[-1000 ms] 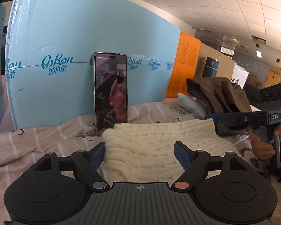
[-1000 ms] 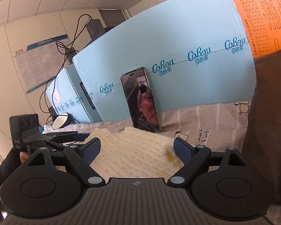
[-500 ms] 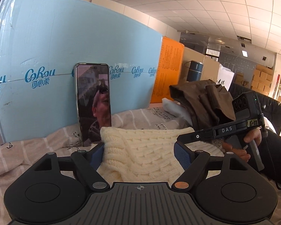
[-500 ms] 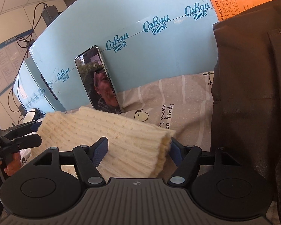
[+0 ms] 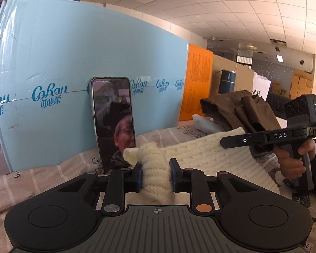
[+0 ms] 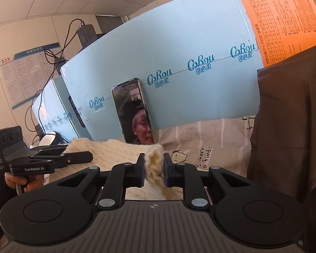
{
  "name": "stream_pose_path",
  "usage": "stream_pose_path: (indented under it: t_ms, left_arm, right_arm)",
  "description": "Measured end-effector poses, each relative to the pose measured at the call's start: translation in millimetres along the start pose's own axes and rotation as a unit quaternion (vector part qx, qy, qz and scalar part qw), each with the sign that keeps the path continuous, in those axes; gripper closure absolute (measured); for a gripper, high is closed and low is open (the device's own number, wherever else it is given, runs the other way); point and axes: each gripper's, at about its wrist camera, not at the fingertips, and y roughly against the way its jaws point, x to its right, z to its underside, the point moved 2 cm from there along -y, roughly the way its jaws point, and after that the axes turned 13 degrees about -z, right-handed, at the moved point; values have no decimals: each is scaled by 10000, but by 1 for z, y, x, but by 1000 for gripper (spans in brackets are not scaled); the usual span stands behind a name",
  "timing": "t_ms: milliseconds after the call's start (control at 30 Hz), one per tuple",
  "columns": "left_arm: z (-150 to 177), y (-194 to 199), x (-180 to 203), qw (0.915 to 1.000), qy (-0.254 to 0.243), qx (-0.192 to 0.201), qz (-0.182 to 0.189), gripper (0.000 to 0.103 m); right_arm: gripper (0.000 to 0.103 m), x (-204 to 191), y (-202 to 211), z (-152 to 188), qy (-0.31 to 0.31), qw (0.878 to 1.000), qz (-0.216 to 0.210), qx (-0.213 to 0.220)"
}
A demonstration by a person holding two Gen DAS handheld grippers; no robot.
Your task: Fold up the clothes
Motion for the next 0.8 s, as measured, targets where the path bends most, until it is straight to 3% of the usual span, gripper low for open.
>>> stream_pose_path:
  t_ms: [433,600,800]
  left_arm:
    - [5,75,4,9960,-116,748,474,82]
    - [16,110,14,9928,-279,866,779,83]
    - [32,140,25,9926,-347,692,937,82]
  right_arm:
    - [88,-53,58,-10,-17,9890,-1311,686]
    - [88,-77,84,7,34,9861,-1503,709]
    - [88,-101,106,29,57,9872,-1516,493]
